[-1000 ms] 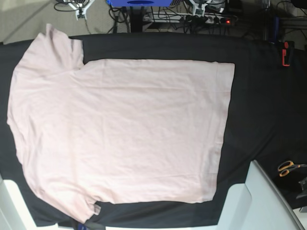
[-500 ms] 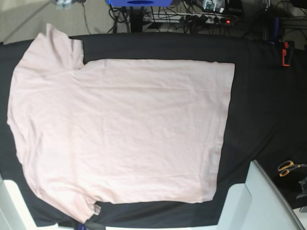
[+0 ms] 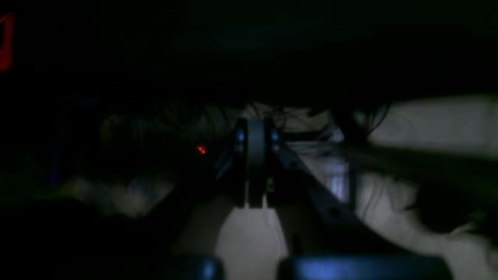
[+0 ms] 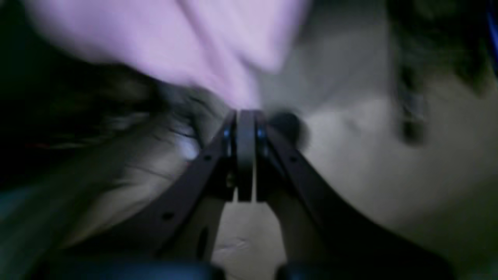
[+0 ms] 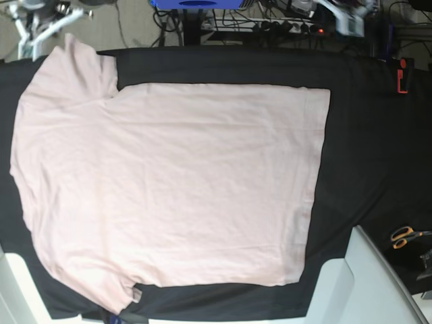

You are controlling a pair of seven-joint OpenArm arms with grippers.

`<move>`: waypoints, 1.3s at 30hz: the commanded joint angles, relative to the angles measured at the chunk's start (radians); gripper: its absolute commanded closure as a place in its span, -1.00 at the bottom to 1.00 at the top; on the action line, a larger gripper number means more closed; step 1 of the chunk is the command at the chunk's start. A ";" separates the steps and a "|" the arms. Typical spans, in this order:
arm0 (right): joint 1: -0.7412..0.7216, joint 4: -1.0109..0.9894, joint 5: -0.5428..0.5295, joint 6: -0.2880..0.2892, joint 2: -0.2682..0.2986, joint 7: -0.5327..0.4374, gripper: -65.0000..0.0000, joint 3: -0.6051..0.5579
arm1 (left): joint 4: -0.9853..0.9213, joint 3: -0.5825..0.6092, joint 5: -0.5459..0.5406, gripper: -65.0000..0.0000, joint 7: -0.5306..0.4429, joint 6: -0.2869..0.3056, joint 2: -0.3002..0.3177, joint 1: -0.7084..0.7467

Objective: Fold the T-shirt properly
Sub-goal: 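Move both grippers to the shirt's shoulder corners and grasp them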

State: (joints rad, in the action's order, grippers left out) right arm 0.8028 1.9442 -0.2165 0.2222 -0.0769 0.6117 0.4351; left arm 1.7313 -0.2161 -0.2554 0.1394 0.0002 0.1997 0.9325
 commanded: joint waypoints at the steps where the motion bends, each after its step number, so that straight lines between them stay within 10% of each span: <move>1: -0.009 0.021 -0.064 0.046 0.004 0.009 0.96 0.054 | 0.065 -0.035 -0.045 1.00 0.021 -0.006 0.033 0.006; 8: -0.251 -0.039 -0.377 0.476 0.038 0.293 -0.12 0.373 | 0.149 -0.125 -0.190 1.00 0.199 -0.002 0.102 -0.112; 11: -0.360 -0.124 -0.375 0.476 0.050 0.382 -0.42 0.457 | 0.138 -0.127 -0.190 1.00 0.199 0.027 0.102 -0.149; 22: -0.552 -0.567 -0.380 0.476 0.211 0.423 -0.41 0.529 | -0.199 -0.282 -0.196 1.00 0.199 0.303 0.096 -0.329; 39: -0.563 -0.725 -0.380 0.476 0.173 0.383 -0.41 0.519 | -0.195 -0.400 -0.200 0.99 0.354 0.314 0.065 -0.399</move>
State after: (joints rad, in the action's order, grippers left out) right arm 0.2317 1.2179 -0.6209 0.6991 0.0982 0.9565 0.9565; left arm 1.5204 -0.6090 -0.4465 0.5106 0.3145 0.2523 0.5327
